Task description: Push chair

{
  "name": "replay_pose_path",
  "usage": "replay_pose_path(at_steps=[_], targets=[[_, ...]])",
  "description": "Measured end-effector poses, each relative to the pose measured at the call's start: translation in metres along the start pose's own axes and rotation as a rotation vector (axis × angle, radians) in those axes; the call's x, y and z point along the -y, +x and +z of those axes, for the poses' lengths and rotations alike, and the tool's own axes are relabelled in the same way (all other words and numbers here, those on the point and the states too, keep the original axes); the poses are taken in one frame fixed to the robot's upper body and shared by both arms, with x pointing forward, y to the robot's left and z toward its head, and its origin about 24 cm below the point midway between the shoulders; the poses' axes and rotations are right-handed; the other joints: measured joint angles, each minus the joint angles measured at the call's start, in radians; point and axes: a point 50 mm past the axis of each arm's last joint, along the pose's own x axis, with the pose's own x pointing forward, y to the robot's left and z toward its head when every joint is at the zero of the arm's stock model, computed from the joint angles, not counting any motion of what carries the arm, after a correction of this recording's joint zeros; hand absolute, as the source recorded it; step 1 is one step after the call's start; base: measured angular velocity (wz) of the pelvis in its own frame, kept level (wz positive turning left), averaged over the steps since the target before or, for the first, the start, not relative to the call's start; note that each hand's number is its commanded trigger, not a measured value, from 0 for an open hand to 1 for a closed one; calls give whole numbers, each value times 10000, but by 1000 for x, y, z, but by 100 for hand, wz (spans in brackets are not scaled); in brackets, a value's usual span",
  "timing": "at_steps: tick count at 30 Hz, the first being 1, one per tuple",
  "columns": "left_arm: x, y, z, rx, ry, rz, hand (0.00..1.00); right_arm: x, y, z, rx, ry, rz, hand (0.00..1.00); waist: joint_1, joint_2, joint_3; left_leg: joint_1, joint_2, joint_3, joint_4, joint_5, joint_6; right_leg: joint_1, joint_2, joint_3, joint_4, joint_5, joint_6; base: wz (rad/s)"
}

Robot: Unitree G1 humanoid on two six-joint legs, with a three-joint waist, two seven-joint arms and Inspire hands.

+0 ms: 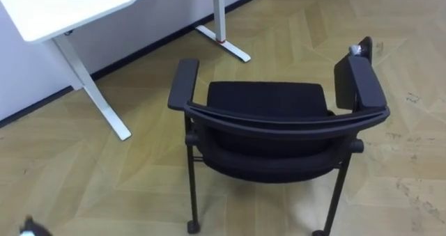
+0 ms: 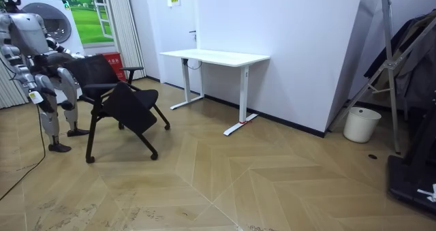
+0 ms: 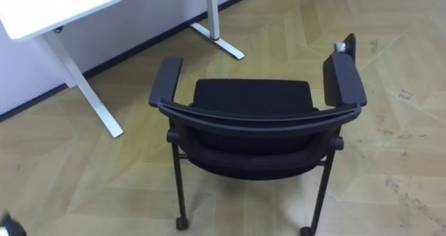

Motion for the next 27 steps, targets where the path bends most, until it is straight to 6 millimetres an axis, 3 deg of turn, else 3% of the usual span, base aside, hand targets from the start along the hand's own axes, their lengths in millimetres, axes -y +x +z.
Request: replay_pose_path(at_steps=[1, 5, 10, 17, 27], targets=[[-5, 3, 15, 811, 232, 323, 0, 0, 0, 2, 65, 3, 0, 0, -65, 46, -30, -43, -1, 6, 3, 1, -1, -42, 0, 9, -9, 0, 0, 0], [-25, 3, 78, 4299, 1253, 1737, 0, 2, 0, 2, 3, 85, -37, 0, -245, 4, -13, -75, -14, -6, -49, 4, -3, -9, -9, 6, -25, 1, 2, 0], [-30, -15, 124, 6988, 2261, 2601, 0, 2, 0, 2, 66, 193, 5, 0, -551, -84, 37, 27, -24, -21, -97, 3, -3, 44, -4, 152, -48, 2, 2, -2], [-10, -32, 138, 8417, 3084, 2078, 0, 2, 0, 6, 225, 262, 1, 0, -834, -147, 32, 29, -28, -14, -98, 3, -4, -5, -5, 225, -50, 1, 2, -4], [20, -60, 146, 10496, 4800, 901, 0, -2, 1, 5, 155, -51, 196, 0, -864, -294, -18, -6, -25, -9, -79, 3, -3, -79, -3, 273, -40, 6, 9, 0]])
